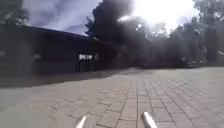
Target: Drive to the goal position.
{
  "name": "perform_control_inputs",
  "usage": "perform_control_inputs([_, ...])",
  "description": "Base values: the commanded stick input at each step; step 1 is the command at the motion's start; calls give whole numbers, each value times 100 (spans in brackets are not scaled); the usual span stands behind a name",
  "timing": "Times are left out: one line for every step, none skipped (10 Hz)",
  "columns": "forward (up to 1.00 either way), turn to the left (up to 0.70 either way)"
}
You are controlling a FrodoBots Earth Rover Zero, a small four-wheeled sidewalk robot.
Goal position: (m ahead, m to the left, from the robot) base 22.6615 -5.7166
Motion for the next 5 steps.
perform_control_inputs([70, 0])
perform_control_inputs([70, 0])
perform_control_inputs([70, 0])
perform_control_inputs([70, 0])
perform_control_inputs([70, 0])
